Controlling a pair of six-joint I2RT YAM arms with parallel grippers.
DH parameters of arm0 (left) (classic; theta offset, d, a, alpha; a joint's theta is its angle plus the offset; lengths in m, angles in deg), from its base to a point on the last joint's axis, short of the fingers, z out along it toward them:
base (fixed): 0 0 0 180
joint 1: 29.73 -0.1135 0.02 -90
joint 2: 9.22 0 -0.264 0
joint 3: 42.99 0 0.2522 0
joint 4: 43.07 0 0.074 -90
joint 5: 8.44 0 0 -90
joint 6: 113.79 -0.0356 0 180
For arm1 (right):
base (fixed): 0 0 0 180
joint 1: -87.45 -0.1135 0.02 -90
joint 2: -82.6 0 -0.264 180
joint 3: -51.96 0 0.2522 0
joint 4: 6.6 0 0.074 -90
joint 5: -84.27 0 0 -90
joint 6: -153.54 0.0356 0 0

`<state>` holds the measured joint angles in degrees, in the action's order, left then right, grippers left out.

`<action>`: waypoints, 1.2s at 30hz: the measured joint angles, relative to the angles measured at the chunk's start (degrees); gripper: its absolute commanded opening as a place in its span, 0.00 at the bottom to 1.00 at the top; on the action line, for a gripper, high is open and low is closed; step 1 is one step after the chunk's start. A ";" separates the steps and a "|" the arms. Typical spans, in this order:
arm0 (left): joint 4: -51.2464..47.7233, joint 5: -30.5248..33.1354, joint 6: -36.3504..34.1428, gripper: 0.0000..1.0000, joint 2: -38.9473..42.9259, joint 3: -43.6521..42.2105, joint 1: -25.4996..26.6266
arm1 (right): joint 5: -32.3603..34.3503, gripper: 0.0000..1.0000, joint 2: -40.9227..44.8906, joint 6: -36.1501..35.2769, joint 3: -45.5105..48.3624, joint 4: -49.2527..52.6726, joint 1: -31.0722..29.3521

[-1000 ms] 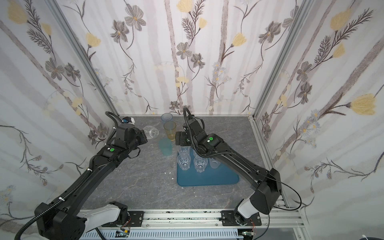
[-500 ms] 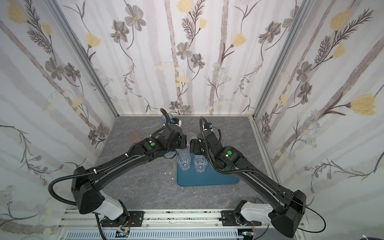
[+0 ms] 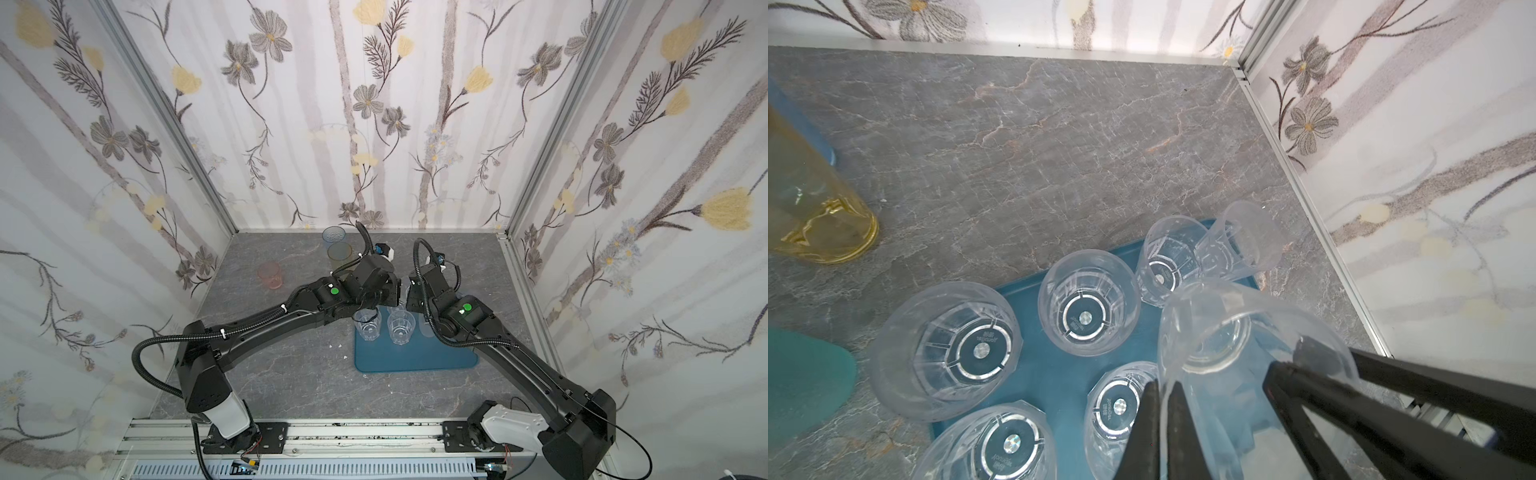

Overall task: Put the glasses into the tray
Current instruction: 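Carry the small clear glass over the tray while the right gripper grips it, then lower the clear glass onto the tray with the right gripper while the left gripper withdraws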

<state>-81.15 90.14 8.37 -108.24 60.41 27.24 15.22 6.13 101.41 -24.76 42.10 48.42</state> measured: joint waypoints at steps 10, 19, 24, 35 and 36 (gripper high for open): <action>-0.70 -5.49 0.28 0.27 -2.05 4.02 2.14 | 3.26 0.09 1.79 -0.57 1.99 4.90 2.05; 0.59 -12.70 -2.56 0.53 -0.74 7.72 2.25 | 2.21 0.07 7.15 -3.06 3.39 8.39 8.52; 1.49 -9.66 -8.02 0.67 3.50 4.22 2.27 | 1.70 0.07 10.25 -5.27 4.17 10.54 15.15; 3.15 10.60 -16.65 0.89 13.88 -14.67 -3.02 | -5.90 0.04 11.74 -8.79 12.57 11.61 28.28; 3.78 11.72 -16.31 0.92 15.23 -17.11 -4.37 | -6.36 0.04 11.26 -9.05 13.33 11.52 28.68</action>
<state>-77.37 101.85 -7.93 -93.01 43.30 22.87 8.86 17.39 92.36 -11.43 53.62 77.10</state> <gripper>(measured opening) 0.879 0.063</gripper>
